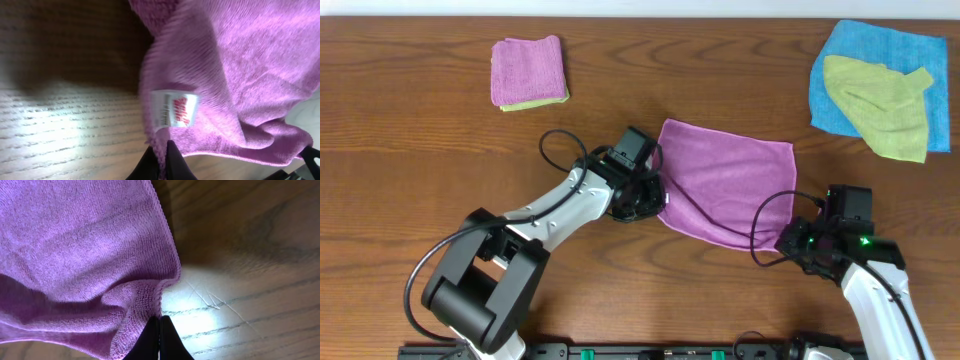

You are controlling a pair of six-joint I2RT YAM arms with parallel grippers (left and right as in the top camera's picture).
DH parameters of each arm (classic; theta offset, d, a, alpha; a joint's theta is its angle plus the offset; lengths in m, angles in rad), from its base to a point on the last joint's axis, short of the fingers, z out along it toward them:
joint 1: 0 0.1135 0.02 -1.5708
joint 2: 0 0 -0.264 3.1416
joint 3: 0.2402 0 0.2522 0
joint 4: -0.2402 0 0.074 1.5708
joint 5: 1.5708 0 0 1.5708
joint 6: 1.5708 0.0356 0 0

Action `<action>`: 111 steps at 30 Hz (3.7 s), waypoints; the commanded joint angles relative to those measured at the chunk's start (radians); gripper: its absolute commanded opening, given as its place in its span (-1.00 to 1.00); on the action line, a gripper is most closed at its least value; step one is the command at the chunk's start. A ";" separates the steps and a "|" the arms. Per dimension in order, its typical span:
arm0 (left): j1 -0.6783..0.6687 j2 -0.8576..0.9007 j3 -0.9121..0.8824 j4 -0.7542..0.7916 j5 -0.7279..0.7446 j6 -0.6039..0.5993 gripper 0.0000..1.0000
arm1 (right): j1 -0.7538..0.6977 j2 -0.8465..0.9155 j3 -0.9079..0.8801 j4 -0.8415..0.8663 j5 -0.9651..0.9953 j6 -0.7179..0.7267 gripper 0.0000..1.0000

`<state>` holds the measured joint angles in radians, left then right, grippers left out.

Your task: Fold the cloth

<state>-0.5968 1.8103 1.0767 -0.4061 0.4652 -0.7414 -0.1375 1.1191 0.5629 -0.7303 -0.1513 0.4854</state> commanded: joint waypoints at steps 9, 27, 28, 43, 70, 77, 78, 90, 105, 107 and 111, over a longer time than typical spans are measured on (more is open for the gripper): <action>0.042 0.011 0.054 0.041 0.106 0.021 -0.88 | -0.005 -0.005 0.013 0.075 0.019 -0.011 -0.97; 0.042 0.011 0.079 0.202 -0.062 0.002 -0.88 | -0.005 -0.004 0.013 0.230 0.092 -0.008 -0.97; 0.042 0.011 0.079 0.202 -0.084 0.002 -0.88 | -0.005 -0.004 0.013 0.232 0.114 -0.008 -0.97; 0.042 0.011 0.079 0.262 -0.185 0.013 -0.88 | -0.005 0.095 0.013 0.362 0.143 -0.008 -0.97; 0.044 0.143 0.079 0.500 -0.240 0.046 -0.88 | -0.005 0.314 0.013 0.721 0.064 -0.011 -0.97; 0.048 0.164 0.079 0.554 -0.271 0.038 -0.88 | -0.005 0.323 0.013 0.787 0.069 -0.012 -0.97; 0.048 0.164 0.079 0.559 -0.275 0.038 -0.88 | -0.005 0.323 0.013 0.787 0.074 -0.012 -0.97; 0.048 0.164 0.079 0.579 -0.372 0.039 -0.88 | -0.006 0.368 0.013 0.855 0.099 -0.037 -0.97; 0.016 0.175 0.079 0.592 -0.365 0.038 -0.88 | -0.006 0.364 0.013 0.846 0.099 0.024 -0.97; 0.014 0.201 0.079 0.604 -0.334 0.020 -0.88 | -0.006 0.364 0.013 0.830 0.099 0.039 -0.97; 0.015 0.220 0.079 0.643 -0.313 0.006 -0.88 | -0.006 0.364 0.013 0.816 0.103 0.041 -0.97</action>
<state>-0.5808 2.0117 1.1328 0.2256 0.1375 -0.7223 -0.1375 1.4784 0.5640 0.0891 -0.0677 0.5041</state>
